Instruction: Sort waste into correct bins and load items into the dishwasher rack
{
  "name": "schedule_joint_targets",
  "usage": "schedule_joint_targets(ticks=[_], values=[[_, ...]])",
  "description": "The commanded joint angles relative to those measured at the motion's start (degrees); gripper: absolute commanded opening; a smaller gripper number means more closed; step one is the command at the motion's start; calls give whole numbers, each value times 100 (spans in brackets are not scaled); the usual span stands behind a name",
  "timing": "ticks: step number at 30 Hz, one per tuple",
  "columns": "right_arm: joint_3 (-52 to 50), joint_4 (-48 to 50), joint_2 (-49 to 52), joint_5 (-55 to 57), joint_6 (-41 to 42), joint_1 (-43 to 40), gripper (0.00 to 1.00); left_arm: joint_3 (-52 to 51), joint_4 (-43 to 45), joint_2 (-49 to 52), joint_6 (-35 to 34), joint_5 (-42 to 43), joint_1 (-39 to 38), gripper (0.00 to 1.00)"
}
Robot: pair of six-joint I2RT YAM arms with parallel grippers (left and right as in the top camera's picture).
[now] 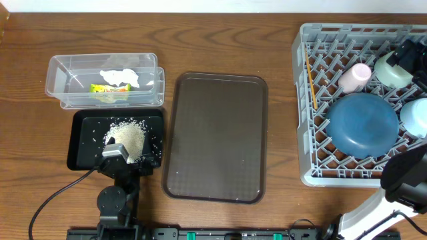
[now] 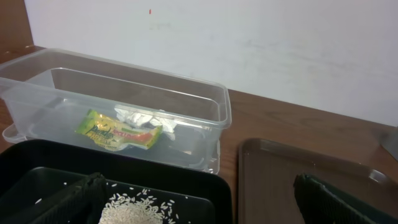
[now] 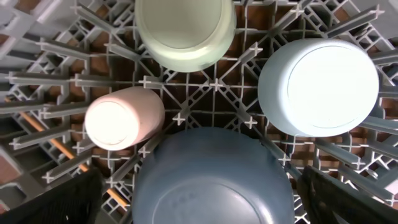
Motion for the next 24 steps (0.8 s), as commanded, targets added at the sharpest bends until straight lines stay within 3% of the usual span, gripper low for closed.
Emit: schedule_joint_targets(ticks=[1,16,24], values=[[2,-4,-798,15,74,-70,99,-76,-260,-37,55,-197,-2,98],[2,-35,-3644,229,66,382,99,-76,-260,-37,55,-197,-2,98],[-4,-177,-4435,433,74,715,99,-76,-260,-37,57,-197,-2,98]])
